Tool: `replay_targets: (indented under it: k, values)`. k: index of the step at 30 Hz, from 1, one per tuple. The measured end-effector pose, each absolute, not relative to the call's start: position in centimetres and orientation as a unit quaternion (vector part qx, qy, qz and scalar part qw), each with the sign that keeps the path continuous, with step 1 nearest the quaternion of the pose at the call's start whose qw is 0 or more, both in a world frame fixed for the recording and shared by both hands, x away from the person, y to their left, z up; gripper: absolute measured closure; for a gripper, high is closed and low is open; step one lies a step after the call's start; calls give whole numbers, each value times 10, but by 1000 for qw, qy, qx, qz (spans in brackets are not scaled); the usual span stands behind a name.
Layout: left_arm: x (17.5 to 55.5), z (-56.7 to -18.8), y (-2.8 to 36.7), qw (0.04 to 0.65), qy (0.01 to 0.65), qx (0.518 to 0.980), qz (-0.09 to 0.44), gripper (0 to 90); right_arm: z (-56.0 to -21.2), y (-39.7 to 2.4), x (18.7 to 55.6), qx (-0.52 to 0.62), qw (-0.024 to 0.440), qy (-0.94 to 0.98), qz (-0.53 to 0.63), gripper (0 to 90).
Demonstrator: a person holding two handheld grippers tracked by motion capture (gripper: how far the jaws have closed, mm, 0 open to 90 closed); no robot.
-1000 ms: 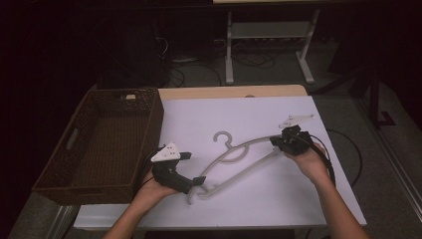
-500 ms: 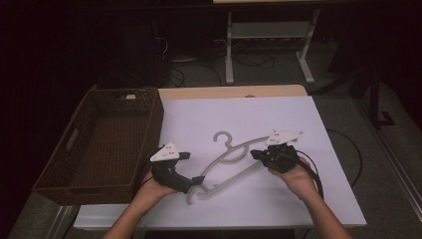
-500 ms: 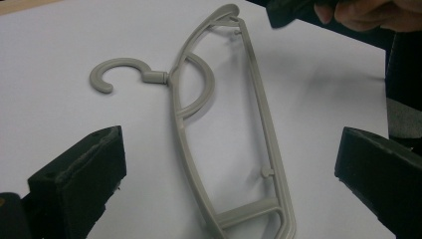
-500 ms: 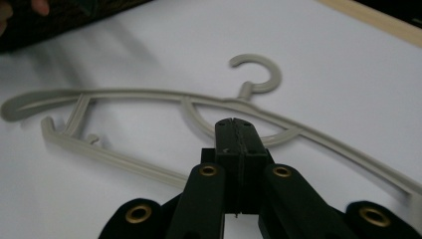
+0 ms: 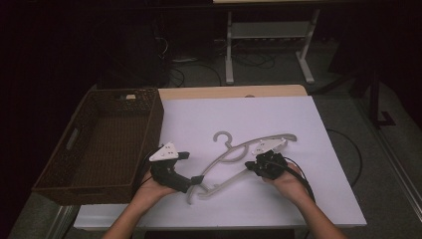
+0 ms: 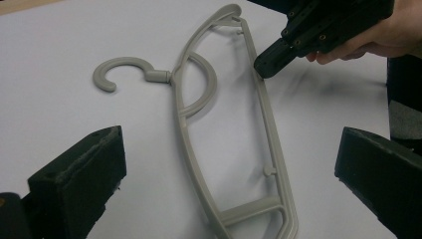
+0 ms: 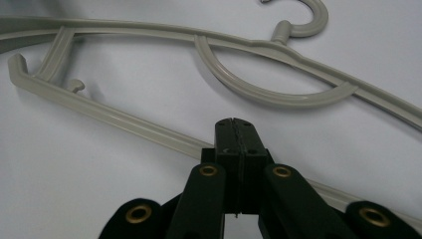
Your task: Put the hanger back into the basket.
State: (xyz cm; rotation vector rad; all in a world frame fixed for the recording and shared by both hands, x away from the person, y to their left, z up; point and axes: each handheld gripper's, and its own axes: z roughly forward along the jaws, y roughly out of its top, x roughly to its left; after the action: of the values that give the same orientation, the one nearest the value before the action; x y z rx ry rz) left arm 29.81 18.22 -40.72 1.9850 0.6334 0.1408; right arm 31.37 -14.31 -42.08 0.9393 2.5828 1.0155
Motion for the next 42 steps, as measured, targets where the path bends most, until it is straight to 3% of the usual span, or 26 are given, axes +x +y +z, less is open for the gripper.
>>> replay_targets:
  k: [27, 42]
  values:
    - [299, -409, 179, 494, 265, 826, 59, 0, -438, -139, 314, 320, 102, 888, 313, 896]
    - [325, -418, 154, 469, 258, 843, 54, 0, -438, -139, 315, 318, 101, 889, 313, 896]
